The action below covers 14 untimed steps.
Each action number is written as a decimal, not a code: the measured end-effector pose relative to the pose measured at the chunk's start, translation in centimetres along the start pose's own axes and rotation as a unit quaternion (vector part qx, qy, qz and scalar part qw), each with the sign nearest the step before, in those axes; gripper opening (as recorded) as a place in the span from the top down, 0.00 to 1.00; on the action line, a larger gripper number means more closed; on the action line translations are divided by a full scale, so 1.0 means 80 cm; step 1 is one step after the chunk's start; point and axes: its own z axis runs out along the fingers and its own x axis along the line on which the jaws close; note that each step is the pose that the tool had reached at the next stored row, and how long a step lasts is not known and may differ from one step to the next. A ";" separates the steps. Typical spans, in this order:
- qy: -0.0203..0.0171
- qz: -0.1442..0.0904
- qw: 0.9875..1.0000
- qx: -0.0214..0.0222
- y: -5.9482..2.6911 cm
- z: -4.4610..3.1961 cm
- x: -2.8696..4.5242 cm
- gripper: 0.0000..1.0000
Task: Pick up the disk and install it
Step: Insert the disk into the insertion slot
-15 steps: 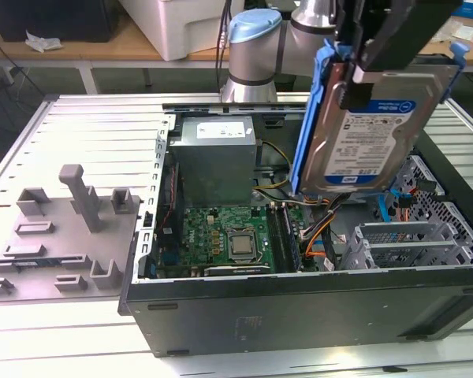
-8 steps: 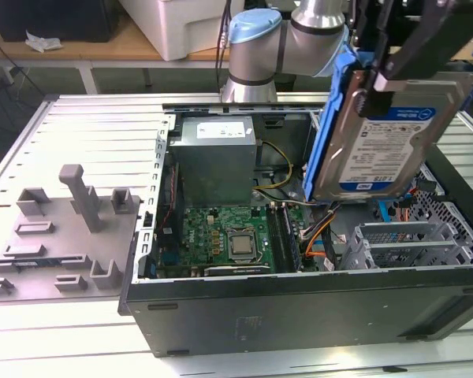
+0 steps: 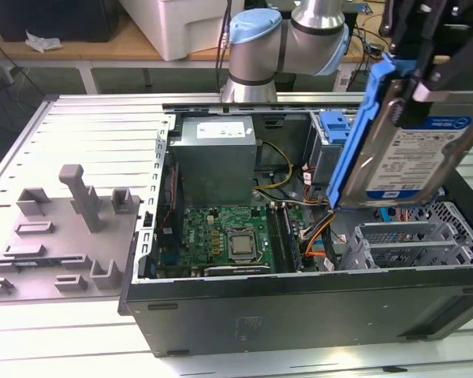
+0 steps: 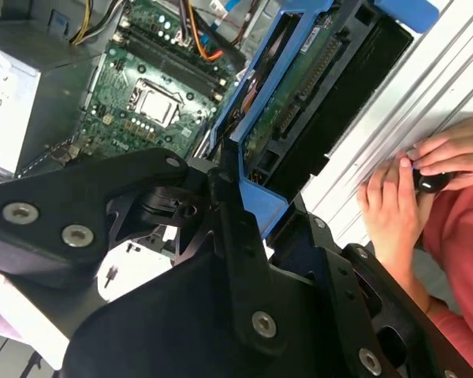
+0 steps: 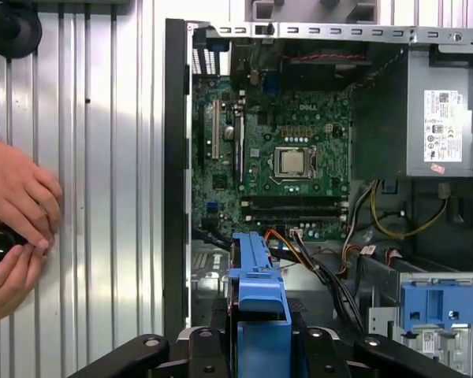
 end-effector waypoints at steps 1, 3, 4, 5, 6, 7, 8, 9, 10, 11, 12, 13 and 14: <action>0.000 0.000 1.000 0.000 -0.003 0.0001 0.0013 0.64; -0.001 0.000 1.000 0.000 -0.017 0.0003 0.0038 0.64; -0.001 0.000 1.000 0.000 -0.023 0.0003 0.0041 0.64; -0.002 0.000 1.000 0.000 -0.030 0.0004 0.0045 0.64; -0.002 0.000 1.000 0.000 -0.034 0.0005 0.0046 0.64; -0.002 0.000 1.000 0.000 -0.037 0.0006 0.0048 0.64; -0.002 0.000 1.000 0.000 -0.039 0.0006 0.0049 0.64; -0.002 0.000 1.000 0.000 -0.039 0.0006 0.0049 0.64; -0.002 0.000 1.000 0.000 -0.039 0.0006 0.0049 0.64; -0.002 0.000 1.000 0.000 -0.039 0.0005 0.0049 0.64; -0.002 0.000 1.000 0.000 -0.039 0.0006 0.0049 0.64; -0.002 0.000 1.000 0.000 -0.039 0.0006 0.0049 0.64; -0.002 0.000 1.000 0.000 -0.039 0.0009 0.0050 0.64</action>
